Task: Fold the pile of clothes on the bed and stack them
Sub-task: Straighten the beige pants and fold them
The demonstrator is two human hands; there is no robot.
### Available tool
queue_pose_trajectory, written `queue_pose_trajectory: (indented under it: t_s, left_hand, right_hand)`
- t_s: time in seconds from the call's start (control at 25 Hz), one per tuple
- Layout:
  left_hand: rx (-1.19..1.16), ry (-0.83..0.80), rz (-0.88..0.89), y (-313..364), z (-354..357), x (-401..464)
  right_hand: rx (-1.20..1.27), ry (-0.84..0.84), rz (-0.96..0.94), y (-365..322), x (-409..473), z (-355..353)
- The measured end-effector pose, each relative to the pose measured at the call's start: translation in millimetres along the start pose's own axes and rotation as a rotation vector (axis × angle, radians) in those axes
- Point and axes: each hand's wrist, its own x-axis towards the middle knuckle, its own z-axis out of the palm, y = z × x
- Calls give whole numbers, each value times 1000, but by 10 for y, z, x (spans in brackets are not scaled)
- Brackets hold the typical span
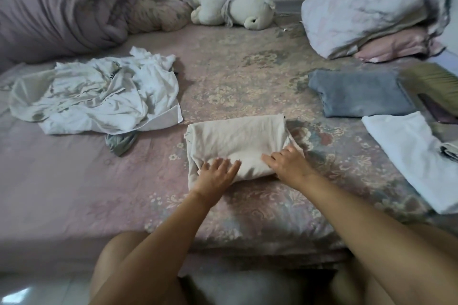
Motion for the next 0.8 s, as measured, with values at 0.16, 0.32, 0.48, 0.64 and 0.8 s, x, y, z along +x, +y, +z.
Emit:
queue_pose_trajectory:
  t_s: [0.16, 0.32, 0.48, 0.64, 0.8]
  left_hand:
    - [37, 116, 19, -176, -451, 158]
    - [217, 213, 84, -398, -1259, 681]
    - [262, 213, 162, -321, -1764, 1461]
    - [306, 360, 238, -197, -2159, 2515]
    - [379, 525, 218, -31, -2311, 3626]
  right_hand:
    - [-32, 228, -56, 175, -30, -394]
    - [35, 223, 6, 735, -91, -1103]
    - [40, 190, 118, 1500, -214, -1599]
    - [17, 196, 206, 2417, -213, -1828]
    - [-230, 271, 259, 3422, -17, -1783]
